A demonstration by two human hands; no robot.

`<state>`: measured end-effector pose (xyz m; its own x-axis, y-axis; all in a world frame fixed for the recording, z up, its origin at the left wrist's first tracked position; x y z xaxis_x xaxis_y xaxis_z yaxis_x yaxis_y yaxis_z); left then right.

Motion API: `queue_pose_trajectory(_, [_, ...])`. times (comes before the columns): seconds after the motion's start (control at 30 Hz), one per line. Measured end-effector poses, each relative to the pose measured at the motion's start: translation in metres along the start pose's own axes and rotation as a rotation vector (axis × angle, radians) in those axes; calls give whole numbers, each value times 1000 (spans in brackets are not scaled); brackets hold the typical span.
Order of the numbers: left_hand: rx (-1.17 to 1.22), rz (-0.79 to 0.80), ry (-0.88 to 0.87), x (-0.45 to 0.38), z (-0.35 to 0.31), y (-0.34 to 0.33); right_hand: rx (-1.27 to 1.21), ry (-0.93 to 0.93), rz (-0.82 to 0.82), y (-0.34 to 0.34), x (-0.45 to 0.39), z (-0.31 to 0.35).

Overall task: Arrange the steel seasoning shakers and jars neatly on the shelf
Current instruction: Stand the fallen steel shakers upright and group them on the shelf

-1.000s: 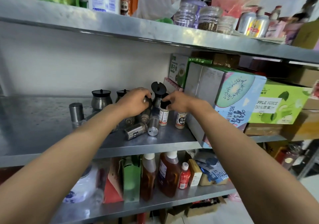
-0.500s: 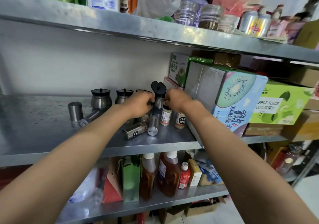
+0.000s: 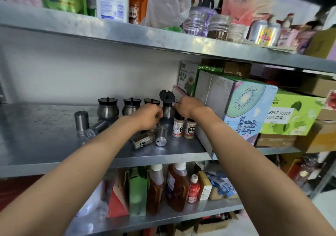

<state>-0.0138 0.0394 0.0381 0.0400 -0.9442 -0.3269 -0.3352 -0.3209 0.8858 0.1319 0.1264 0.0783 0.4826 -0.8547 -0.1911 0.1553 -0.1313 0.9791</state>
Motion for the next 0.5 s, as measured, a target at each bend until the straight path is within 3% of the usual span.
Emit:
queue_pose_trajectory(0.3, [-14, 66, 27, 2, 2, -8, -41, 27, 72, -3, 10, -7])
queue_pose_trajectory(0.5, [32, 88, -22, 8, -3, -19, -19, 1, -23, -5, 9, -9])
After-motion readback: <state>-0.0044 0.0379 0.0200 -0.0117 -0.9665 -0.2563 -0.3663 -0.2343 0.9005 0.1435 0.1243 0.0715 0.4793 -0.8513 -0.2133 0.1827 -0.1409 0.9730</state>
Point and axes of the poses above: each hand's wrist, its own x-axis away from the middle knuckle, its own y-axis out of the back of the hand, z = x × y, the point moved 1 cm from there along -x, towards the middle knuckle
